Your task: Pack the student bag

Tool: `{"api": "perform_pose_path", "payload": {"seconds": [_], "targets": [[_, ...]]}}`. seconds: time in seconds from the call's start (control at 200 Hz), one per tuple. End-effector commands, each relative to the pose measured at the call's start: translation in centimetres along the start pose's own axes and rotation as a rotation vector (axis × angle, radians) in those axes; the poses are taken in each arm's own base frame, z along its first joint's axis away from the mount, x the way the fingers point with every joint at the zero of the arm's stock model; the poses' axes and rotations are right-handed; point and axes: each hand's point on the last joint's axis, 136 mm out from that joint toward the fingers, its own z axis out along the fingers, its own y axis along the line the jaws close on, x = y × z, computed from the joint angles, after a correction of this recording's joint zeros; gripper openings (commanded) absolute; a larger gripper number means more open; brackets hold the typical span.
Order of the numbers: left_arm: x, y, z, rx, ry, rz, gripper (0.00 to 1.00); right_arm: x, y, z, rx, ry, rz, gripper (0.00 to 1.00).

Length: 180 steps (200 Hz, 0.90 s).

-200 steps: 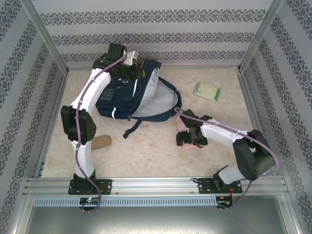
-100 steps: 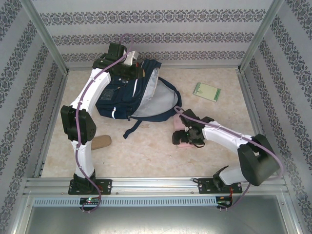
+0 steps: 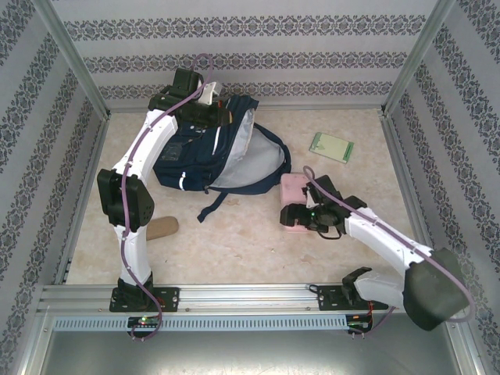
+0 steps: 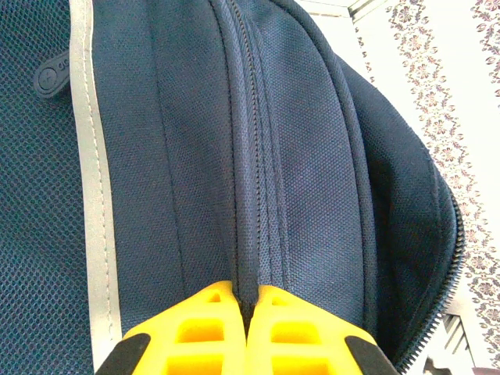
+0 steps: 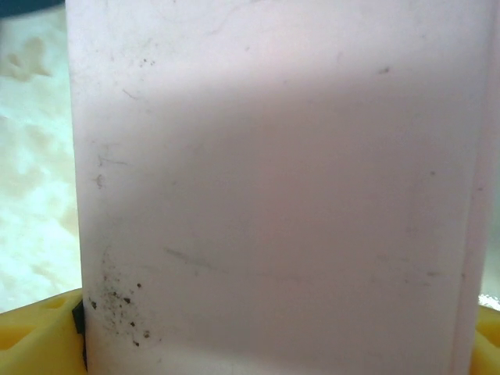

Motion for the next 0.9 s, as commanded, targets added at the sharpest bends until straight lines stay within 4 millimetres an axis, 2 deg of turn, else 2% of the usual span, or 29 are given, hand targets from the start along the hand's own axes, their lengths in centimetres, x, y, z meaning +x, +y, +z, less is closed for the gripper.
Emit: {"api": "perform_pose_path", "payload": {"seconds": [0.0,0.23,0.425,0.644,0.894], "targets": [[-1.3,-1.8,-1.4,0.04,-0.061,0.045,0.0,-1.2,1.9,-1.7,-0.099,-0.073,-0.003,0.78],[-1.8,-2.3,-2.0,0.047,-0.085,0.047,0.0,-3.6,3.8,-4.9,-0.136,-0.2,-0.059,0.76],[-2.7,-3.9,-3.1,0.117,-0.139,0.038,0.0,-7.3,7.5,-5.1,-0.182,-0.232,-0.112,0.76],[-3.6,-5.7,-4.4,0.186,-0.165,0.014,0.0,-11.8,11.5,-1.9,-0.216,-0.222,-0.106,0.78],[-4.7,-7.3,-5.9,0.237,-0.206,-0.006,0.0,-16.2,14.3,4.3,-0.201,-0.173,-0.033,0.81]]}}
